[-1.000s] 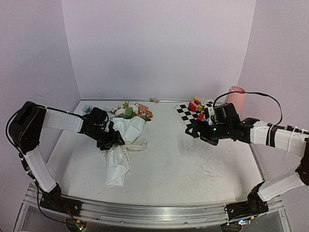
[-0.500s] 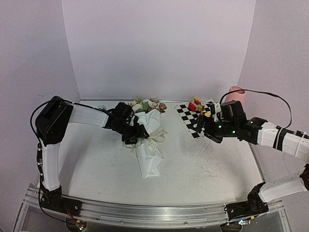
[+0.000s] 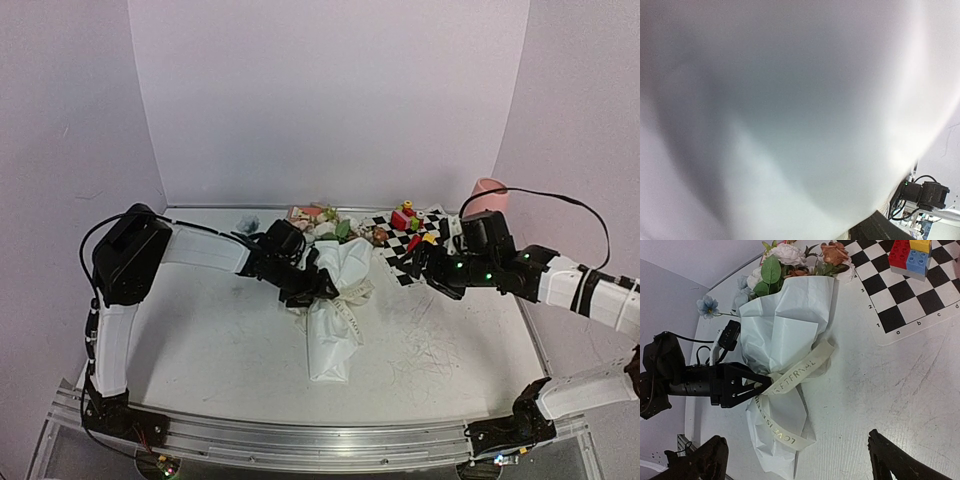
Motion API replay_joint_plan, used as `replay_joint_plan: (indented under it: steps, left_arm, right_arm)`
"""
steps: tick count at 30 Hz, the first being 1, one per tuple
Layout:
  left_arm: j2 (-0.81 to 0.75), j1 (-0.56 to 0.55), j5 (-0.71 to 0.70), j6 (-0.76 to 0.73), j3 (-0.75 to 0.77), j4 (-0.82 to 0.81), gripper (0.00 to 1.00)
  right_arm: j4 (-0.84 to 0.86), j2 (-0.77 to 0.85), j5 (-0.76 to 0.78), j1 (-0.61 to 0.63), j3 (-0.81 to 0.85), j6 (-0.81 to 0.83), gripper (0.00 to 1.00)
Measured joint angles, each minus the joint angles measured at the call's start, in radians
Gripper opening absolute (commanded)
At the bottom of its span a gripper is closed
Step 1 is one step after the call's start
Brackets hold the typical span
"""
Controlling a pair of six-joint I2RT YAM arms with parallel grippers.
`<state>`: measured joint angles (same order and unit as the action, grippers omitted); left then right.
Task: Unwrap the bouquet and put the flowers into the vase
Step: Move the fake flower to the center of the board.
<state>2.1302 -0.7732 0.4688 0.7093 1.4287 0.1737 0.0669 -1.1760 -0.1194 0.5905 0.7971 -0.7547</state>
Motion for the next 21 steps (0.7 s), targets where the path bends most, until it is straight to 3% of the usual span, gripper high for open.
replay_joint_plan:
  steps: [9, 15, 21]
  left_arm:
    - [-0.174, -0.011, -0.049, -0.003, -0.117, 0.019, 0.74]
    - [-0.313, 0.005, -0.11, -0.006, -0.18, 0.018, 0.55]
    - [-0.399, 0.068, -0.163, -0.037, -0.285, 0.064, 0.5]
  right_arm:
    - [0.016, -0.191, -0.056, 0.076, 0.039, 0.078, 0.66]
    - [0.041, -0.337, -0.078, 0.16, 0.16, 0.125, 0.49]
    - [0.067, -0.428, -0.089, 0.207, 0.213, 0.16, 0.4]
